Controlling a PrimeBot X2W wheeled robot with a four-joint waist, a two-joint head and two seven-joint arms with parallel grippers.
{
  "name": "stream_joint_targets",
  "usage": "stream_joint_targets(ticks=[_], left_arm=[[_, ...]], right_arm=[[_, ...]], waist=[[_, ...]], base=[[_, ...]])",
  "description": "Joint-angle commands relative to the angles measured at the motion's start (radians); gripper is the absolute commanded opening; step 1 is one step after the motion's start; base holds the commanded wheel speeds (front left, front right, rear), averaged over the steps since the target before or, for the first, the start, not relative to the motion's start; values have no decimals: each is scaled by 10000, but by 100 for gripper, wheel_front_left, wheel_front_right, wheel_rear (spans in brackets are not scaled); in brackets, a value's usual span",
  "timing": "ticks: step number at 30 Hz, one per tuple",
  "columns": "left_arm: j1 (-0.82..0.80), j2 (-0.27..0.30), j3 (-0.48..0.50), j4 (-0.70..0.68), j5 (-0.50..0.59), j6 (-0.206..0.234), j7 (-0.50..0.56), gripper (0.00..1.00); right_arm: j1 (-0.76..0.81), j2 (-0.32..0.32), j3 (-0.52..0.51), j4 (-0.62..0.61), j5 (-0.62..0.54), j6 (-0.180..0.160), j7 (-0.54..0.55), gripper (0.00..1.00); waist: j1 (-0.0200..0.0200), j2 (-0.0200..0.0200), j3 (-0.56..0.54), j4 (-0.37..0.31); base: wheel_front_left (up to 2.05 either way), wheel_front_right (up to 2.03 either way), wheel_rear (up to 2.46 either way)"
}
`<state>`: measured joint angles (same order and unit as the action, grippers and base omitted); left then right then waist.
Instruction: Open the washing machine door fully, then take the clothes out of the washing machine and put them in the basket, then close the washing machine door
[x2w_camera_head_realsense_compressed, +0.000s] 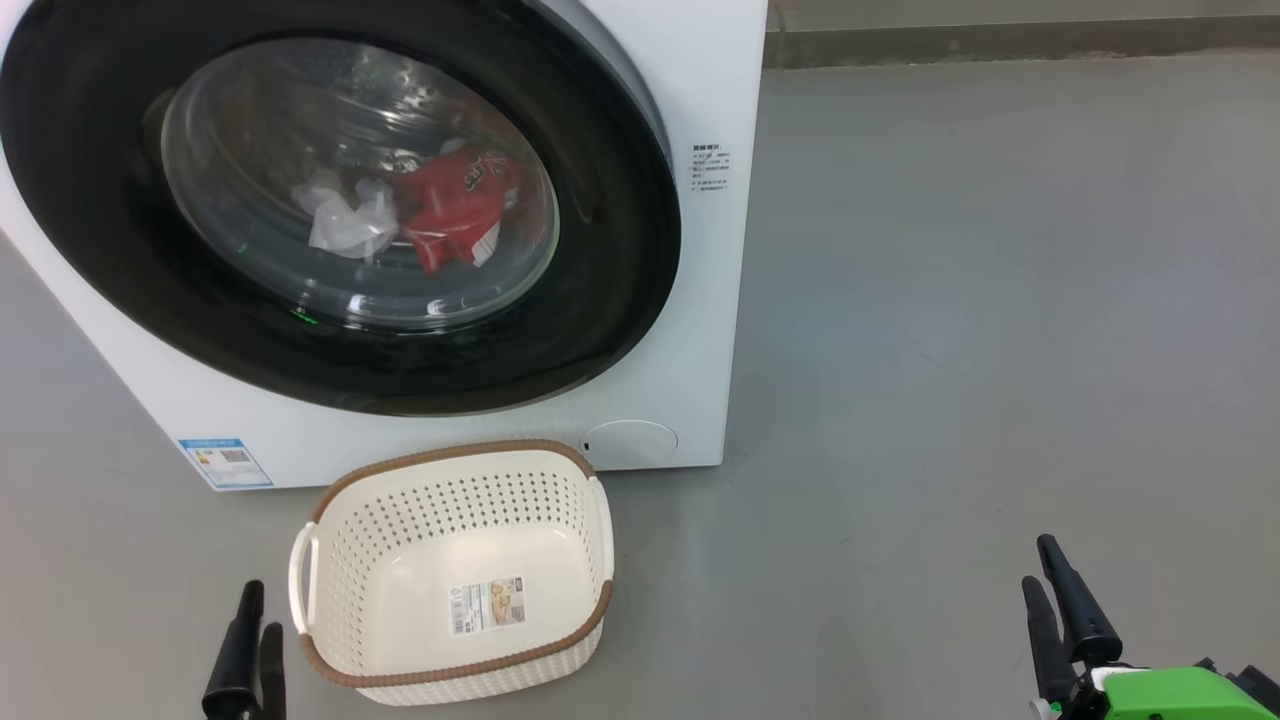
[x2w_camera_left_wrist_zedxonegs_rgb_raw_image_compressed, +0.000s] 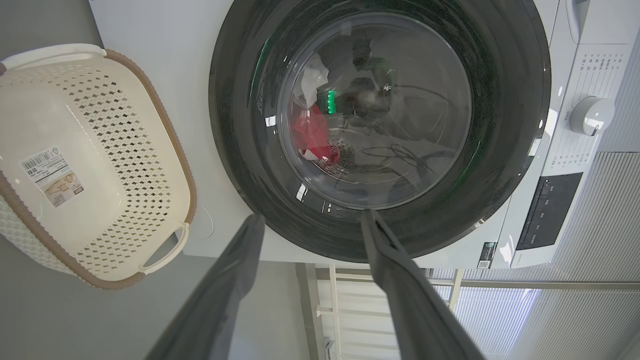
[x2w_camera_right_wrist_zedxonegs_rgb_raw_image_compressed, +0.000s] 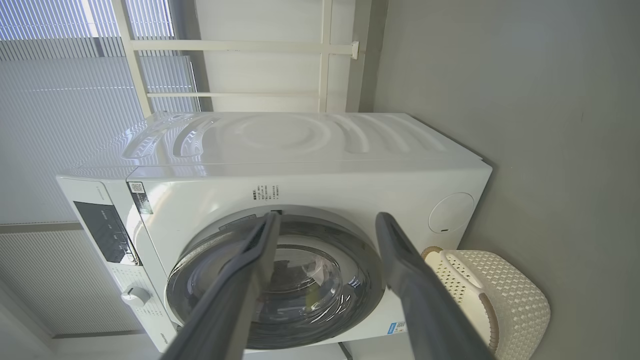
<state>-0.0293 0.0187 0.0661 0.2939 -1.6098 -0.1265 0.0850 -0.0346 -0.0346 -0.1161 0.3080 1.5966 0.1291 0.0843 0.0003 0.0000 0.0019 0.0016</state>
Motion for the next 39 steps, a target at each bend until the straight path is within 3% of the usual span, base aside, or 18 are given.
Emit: stream_joint_targets(ticks=[1,7,39], left_arm=[[-201,178,21,-329,138,-3,-74,100],[-138,318,-122,-430,603,-5,-271,100],[127,399,-416,-798,5613,-16,-1211,100]], right_arm=[[-203,-103,54,-290,-190,1,-98,100],[-198,-174,283,-311,-971,2,-274,100],[-104,-212,1014,-444,-5145,6,-1210,100]], waist=[[2,0,7,3],[-2,0,23,19],[-3,0,58,62]], base=[[0,0,0],[0,0,0],[0,0,0]])
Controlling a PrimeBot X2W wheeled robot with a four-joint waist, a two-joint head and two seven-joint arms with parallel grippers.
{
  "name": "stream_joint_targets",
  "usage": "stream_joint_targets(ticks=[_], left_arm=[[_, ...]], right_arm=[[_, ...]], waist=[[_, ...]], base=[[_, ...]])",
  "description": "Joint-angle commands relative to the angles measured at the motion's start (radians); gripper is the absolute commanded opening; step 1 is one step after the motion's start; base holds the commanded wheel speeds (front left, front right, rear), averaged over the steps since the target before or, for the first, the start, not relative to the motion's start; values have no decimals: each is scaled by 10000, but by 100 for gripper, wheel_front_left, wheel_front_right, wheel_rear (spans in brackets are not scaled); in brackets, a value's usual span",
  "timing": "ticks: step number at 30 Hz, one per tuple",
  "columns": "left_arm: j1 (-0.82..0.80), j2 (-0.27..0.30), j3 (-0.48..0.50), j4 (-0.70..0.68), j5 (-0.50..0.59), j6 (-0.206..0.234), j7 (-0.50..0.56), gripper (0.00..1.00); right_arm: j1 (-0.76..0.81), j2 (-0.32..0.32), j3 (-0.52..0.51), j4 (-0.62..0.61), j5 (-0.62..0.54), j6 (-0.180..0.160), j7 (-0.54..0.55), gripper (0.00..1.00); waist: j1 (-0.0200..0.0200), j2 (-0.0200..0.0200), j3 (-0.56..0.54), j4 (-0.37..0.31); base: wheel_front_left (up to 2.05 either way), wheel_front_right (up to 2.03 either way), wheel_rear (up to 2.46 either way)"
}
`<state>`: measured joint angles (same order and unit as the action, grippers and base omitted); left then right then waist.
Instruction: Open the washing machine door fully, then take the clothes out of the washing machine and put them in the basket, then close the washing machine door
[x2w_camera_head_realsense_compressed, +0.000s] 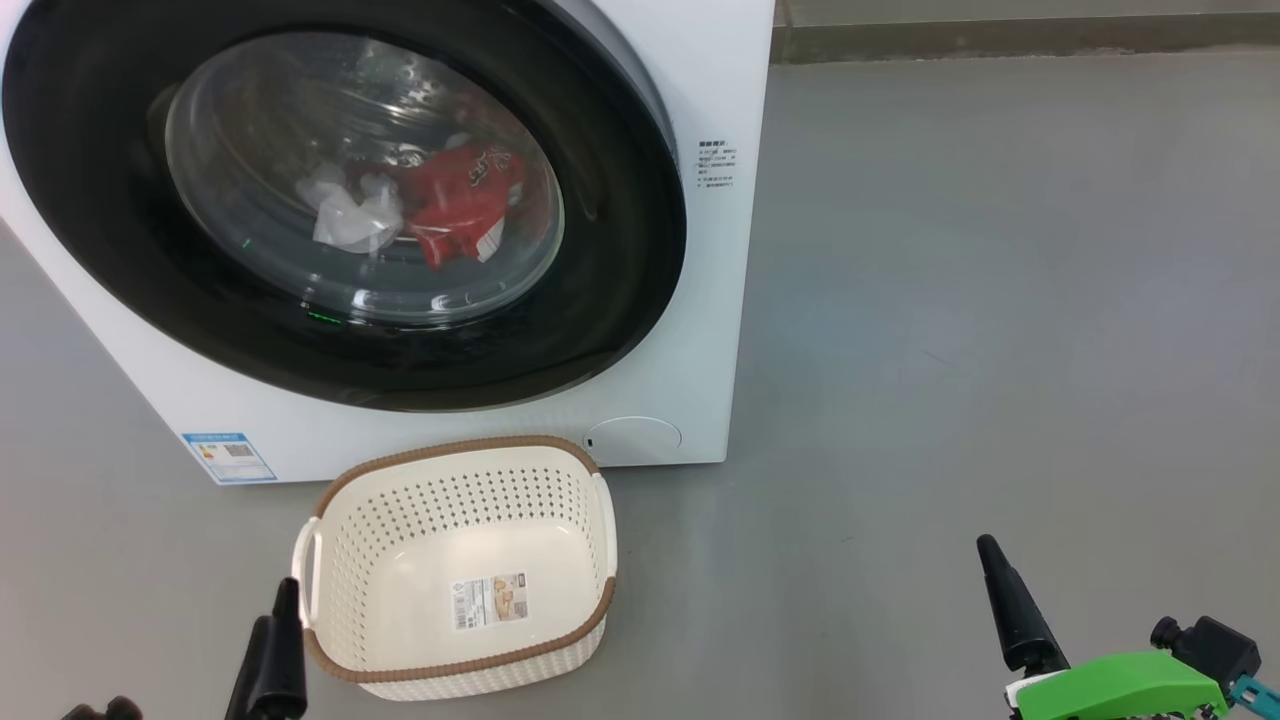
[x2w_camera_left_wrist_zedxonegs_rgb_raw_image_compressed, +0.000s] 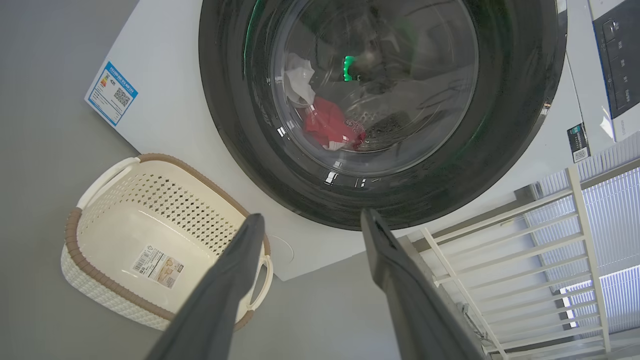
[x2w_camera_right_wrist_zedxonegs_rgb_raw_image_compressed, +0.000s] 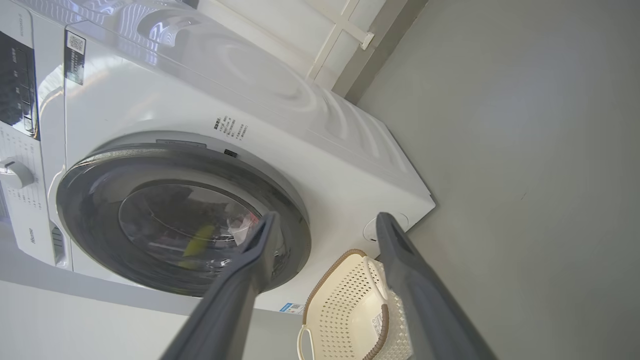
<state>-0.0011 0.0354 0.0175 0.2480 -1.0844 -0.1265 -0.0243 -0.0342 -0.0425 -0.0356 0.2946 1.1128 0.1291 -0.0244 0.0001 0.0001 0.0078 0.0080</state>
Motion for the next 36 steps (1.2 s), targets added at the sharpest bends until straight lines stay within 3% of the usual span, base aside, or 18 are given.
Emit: stream_joint_targets(ticks=[1,36], left_arm=[[-155,232,70,-340,360,-16,-118,100],[137,409,-314,-656,5027,-28,-1175,100]], right_arm=[[-108,-134,209,-310,-307,6,-123,100],[54,-398,919,-441,-4533,10,-1176,100]], waist=[[0,-1,-1,-2],[-1,-1,28,40]], base=[[0,0,0],[0,0,0]])
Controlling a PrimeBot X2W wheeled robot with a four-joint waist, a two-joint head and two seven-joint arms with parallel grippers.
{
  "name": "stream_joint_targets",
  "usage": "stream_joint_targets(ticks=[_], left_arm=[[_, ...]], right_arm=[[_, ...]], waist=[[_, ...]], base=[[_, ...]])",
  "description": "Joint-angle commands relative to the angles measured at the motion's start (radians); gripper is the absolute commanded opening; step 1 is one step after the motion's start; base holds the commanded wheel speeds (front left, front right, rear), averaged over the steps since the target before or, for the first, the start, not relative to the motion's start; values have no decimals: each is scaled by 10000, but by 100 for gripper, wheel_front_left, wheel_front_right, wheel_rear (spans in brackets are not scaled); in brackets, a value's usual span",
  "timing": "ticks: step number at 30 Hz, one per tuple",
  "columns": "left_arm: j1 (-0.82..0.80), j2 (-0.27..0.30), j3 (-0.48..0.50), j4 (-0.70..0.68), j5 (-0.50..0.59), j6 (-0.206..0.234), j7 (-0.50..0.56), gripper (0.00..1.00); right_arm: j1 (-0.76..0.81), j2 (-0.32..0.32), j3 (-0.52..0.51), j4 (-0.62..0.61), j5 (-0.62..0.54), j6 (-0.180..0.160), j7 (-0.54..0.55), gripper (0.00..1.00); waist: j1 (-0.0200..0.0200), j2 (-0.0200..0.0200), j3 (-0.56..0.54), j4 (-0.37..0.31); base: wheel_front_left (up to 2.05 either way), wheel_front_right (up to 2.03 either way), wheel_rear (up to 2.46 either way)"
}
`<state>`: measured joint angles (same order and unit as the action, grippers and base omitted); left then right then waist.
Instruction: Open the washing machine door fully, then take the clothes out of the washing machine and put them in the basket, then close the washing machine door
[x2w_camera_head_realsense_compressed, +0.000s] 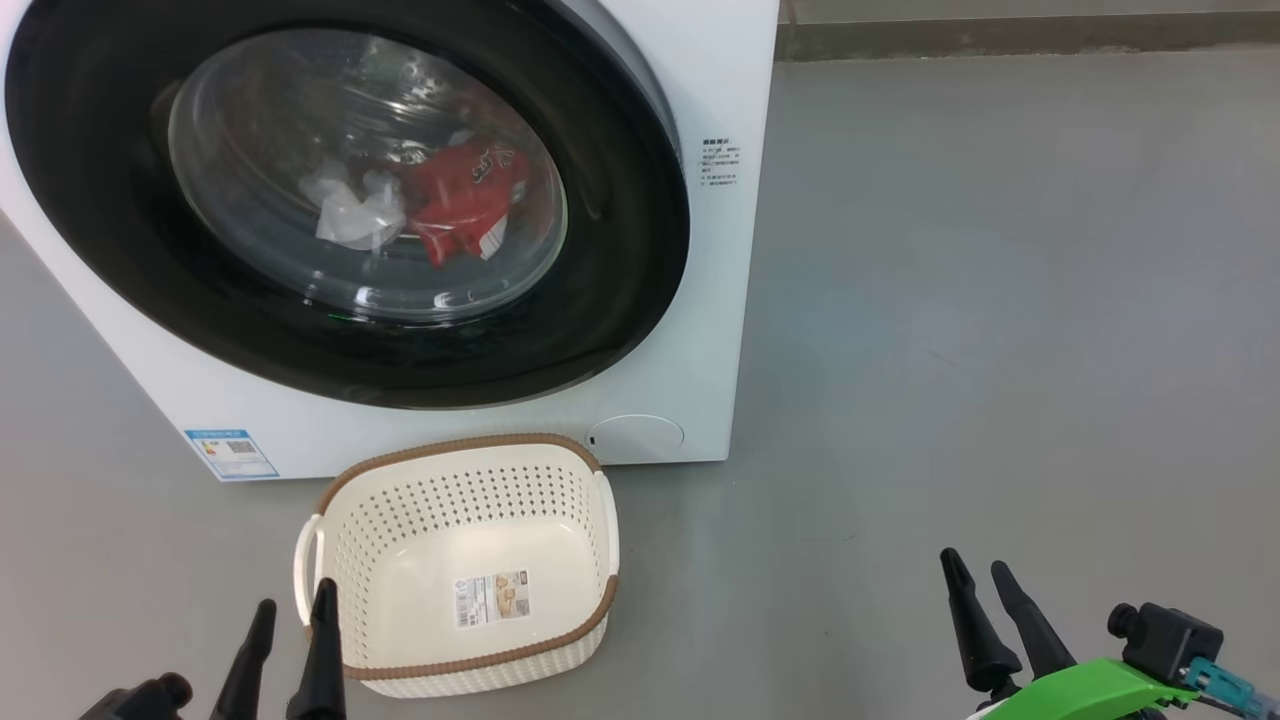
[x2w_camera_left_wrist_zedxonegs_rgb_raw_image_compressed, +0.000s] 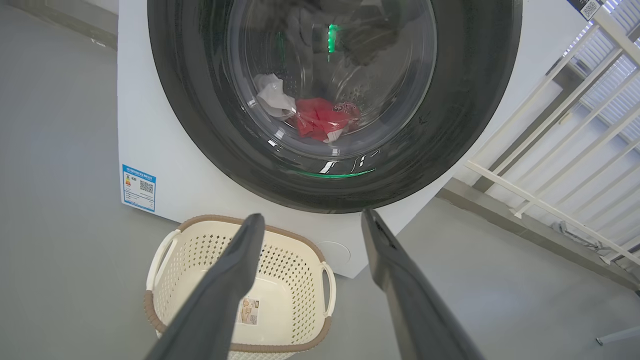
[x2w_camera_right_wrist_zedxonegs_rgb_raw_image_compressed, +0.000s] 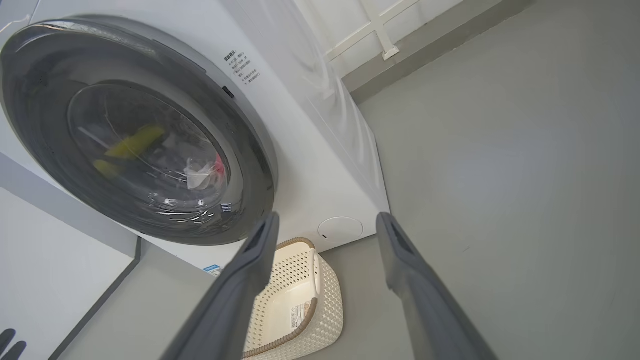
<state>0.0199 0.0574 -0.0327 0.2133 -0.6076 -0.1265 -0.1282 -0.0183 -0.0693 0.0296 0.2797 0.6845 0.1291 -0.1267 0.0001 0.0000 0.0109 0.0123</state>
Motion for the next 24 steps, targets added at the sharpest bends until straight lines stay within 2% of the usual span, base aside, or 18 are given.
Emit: stream_joint_targets(ticks=[1,24], left_arm=[[-59,194,179,-317,385,-29,-165,100],[74,324,-58,-267,2767,-36,-810,100]], right_arm=[[-97,-138,287,-298,-366,11,-184,100],[-52,-257,559,-653,-2986,13,-827,100]], waist=[[-1,0,-7,-5],[-1,0,37,5]], base=[[0,0,0],[0,0,0]])
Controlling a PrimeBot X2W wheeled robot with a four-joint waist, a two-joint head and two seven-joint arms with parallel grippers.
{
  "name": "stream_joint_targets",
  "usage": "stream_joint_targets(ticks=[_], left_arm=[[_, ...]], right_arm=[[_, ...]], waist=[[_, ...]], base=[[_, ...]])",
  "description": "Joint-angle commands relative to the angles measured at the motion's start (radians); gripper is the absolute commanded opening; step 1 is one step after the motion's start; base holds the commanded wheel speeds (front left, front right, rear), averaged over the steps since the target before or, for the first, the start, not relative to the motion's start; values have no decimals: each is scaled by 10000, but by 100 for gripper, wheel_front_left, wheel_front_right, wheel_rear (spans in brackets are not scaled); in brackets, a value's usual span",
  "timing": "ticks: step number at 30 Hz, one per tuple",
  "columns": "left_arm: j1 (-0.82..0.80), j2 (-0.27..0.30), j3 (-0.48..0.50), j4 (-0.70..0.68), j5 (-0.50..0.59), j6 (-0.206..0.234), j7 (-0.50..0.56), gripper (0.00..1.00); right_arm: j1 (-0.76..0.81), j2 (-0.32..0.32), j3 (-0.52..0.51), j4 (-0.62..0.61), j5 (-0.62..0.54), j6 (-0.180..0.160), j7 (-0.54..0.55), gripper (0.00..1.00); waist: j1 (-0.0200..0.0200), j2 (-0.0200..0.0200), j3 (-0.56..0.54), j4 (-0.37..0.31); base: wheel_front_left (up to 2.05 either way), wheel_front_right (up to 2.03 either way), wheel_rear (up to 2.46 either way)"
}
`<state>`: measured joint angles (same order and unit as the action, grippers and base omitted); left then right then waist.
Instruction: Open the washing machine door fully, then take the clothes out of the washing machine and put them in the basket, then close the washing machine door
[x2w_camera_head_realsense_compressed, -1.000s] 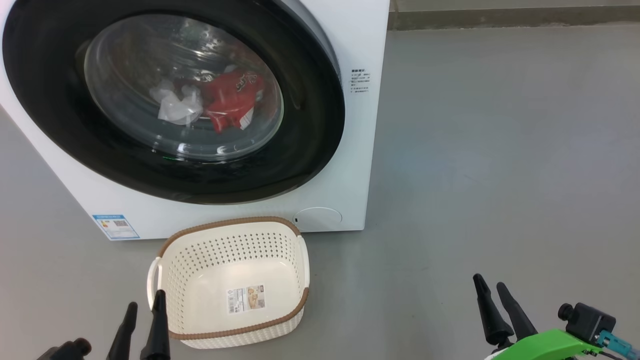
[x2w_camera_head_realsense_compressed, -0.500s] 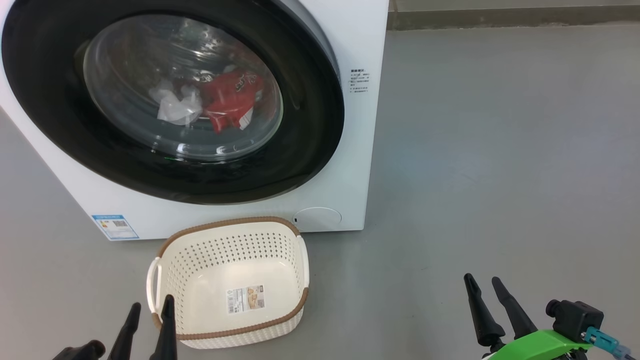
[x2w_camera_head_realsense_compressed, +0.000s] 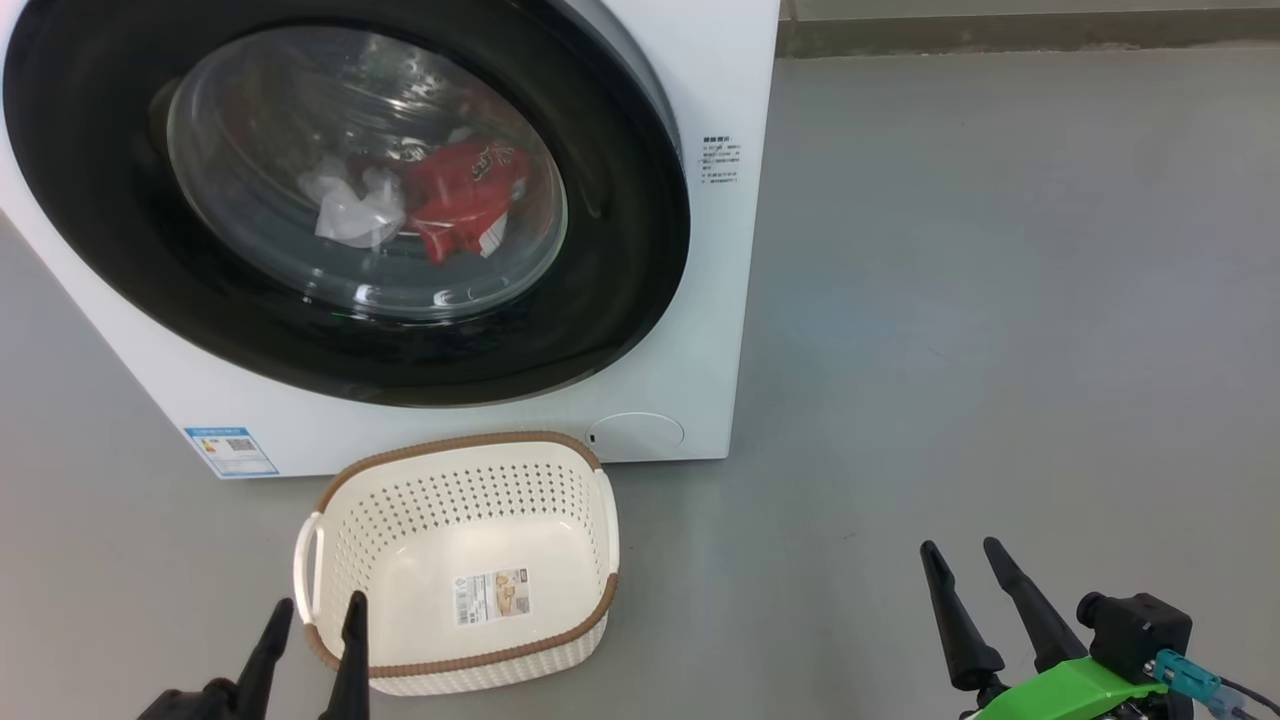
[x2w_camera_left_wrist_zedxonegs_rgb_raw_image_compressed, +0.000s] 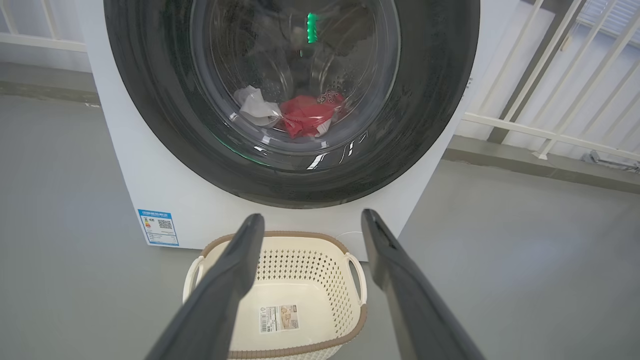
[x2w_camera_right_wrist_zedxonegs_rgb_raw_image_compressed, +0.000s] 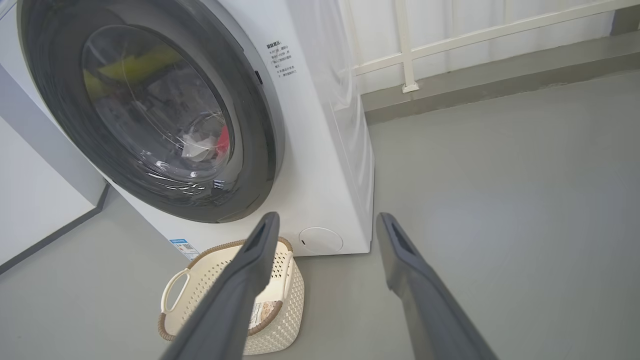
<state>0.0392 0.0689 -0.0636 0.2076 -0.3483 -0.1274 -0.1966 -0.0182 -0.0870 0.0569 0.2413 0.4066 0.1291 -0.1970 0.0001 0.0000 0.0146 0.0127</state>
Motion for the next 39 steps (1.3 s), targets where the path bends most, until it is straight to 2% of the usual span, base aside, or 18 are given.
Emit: stream_joint_targets(ticks=[1,18,29,39], left_arm=[[-111,212,245,-207,275,-27,-155,100],[-38,386,130,-214,1948,-33,-651,100],[-53,311,306,-117,1494,-33,-651,100],[35,280,401,-131,1439,-33,-651,100]], right_arm=[[-49,-84,296,-284,-325,13,-152,100],[15,-16,212,-542,-2382,16,-648,100],[241,103,-358,-706,-2416,16,-648,100],[329,151,-462,-787,-2467,16,-648,100]], waist=[[0,0,4,3],[0,0,164,27],[0,0,180,48],[0,0,121,30]], base=[[0,0,0],[0,0,0],[0,0,0],[0,0,0]])
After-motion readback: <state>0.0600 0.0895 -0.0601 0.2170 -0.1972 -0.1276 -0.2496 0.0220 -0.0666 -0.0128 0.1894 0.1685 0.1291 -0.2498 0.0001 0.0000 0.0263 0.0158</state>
